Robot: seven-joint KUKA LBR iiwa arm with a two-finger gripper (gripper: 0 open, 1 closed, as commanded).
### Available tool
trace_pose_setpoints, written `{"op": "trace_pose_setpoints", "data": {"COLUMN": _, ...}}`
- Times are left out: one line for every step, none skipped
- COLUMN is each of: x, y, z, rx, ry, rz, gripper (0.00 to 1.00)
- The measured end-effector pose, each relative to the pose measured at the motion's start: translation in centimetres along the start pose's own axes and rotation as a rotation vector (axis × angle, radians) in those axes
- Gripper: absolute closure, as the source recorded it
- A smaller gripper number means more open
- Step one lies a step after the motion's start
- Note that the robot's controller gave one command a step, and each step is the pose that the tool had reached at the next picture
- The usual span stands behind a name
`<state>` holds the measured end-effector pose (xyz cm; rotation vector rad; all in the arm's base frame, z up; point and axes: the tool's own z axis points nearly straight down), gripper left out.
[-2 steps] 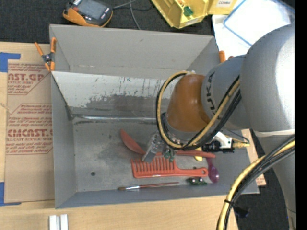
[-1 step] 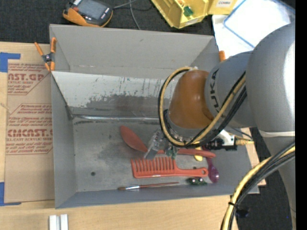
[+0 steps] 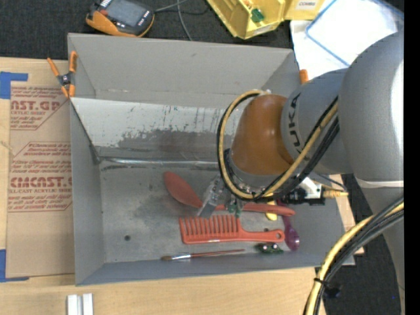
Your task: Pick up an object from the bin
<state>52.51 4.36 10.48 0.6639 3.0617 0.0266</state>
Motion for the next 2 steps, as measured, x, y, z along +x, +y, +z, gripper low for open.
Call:
{"op": "trace_pose_setpoints", "data": {"x": 0.2, "y": 0.0, "z": -2.8, "rx": 0.004, "ry": 0.007, "rz": -0.001, "gripper": 1.00}}
{"op": "trace_pose_setpoints", "data": {"x": 0.0, "y": 0.0, "z": -5.3, "rx": 0.002, "ry": 0.002, "rz": 0.000, "gripper": 1.00}}
